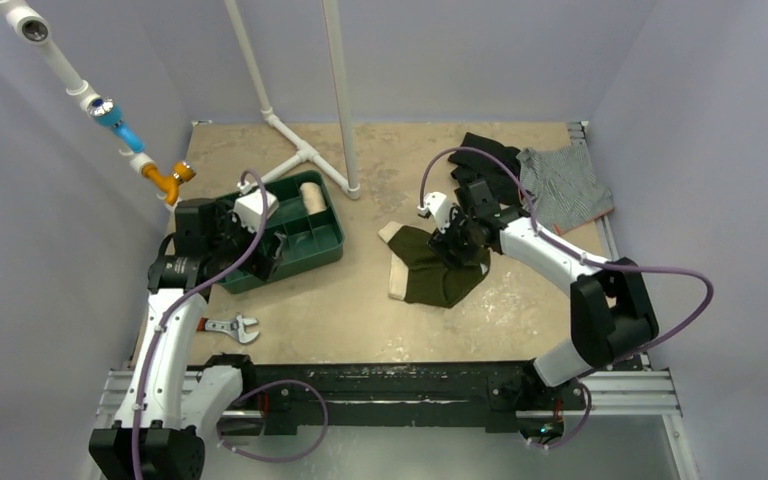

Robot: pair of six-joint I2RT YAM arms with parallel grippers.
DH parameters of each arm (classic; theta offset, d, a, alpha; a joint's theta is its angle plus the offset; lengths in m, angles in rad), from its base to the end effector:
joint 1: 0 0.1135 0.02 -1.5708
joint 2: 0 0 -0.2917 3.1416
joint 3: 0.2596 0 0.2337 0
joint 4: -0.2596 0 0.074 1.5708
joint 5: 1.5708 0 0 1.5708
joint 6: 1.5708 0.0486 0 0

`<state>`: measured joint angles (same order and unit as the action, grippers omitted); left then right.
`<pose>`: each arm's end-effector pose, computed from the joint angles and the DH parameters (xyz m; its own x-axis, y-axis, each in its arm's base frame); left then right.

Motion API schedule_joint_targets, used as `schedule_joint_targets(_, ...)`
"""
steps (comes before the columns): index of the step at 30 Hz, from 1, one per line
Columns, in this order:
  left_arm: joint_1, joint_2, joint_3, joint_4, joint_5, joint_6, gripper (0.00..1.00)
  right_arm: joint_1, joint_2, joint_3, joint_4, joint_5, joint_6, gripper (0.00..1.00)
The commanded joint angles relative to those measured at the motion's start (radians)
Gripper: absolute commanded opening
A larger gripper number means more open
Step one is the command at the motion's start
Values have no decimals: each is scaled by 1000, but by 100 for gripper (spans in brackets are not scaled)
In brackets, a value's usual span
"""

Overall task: Roll the underwear
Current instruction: Move the underwear to the center of the board, then flatten out the underwear at the center of the board.

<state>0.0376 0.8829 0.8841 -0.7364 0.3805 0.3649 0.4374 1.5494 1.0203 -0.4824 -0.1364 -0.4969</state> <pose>0.1495 -0.0124 0.3192 -0.5404 0.3112 -0.7818 0.4637 0.8854 0.0320 0.2724 0.1347 0.2394 -0.4438 -0.7289 -0.5214 -0.7924 0.5909 -0.1516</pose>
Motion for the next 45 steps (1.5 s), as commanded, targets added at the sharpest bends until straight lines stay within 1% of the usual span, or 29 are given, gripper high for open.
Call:
schedule_joint_targets(1, -73, 8, 7, -7, 34, 47, 98, 26, -118, -42, -72, -112, -46, 71)
schedule_joint_targets(3, -105, 15, 7, -2, 8, 53, 99, 54, -152, -73, -89, -140, -75, 75)
schedule_joint_targets(6, -160, 36, 7, 15, -32, 48, 100, 137, -179, -128, -88, -120, -94, 75)
schedule_joint_targets(9, -181, 59, 12, 26, -35, 33, 100, 230, -173, -176, -74, -83, -99, 70)
schedule_joint_targets(11, -186, 70, 17, 31, -27, 24, 100, 260, -157, -199, -55, -58, -96, 66)
schedule_joint_targets(15, -192, 87, 31, 33, -22, 16, 100, 271, -119, -235, -6, -5, -102, 59)
schedule_joint_targets(20, -198, 99, 35, 36, -17, 18, 100, 275, -86, -257, 31, 8, -102, 49)
schedule_joint_targets(21, -200, 102, 34, 37, -14, 17, 100, 276, -76, -257, 33, 9, -102, 46)
schedule_joint_targets(24, -206, 114, 27, 56, 2, 14, 100, 277, -59, -253, 38, 14, -93, 29)
schedule_joint_targets(26, -209, 116, 16, 88, 28, 11, 100, 277, -59, -241, 37, 21, -90, 16)
schedule_joint_targets(28, -213, 111, -11, 138, 65, 8, 100, 275, -68, -217, 24, -2, -72, 0)
schedule_joint_targets(31, -236, 97, -66, 234, 157, 27, 100, 265, -96, -169, -22, -21, -57, 0)
schedule_joint_targets(32, -265, 94, -84, 263, 185, 41, 100, 253, -101, -140, -45, -43, -52, 0)
schedule_joint_targets(35, -372, 108, -124, 342, 199, 94, 99, 192, -106, -74, -110, -139, -46, 0)
schedule_joint_targets(40, -554, 202, -175, 504, 186, 154, 97, 80, -73, -2, -176, -304, -52, 0)
schedule_joint_targets(43, -659, 306, -181, 602, 149, 185, 94, 44, -48, 13, -196, -357, -54, 0)
schedule_joint_targets(45, -735, 381, -179, 675, 93, 201, 94, 34, -32, 16, -204, -376, -55, 0)
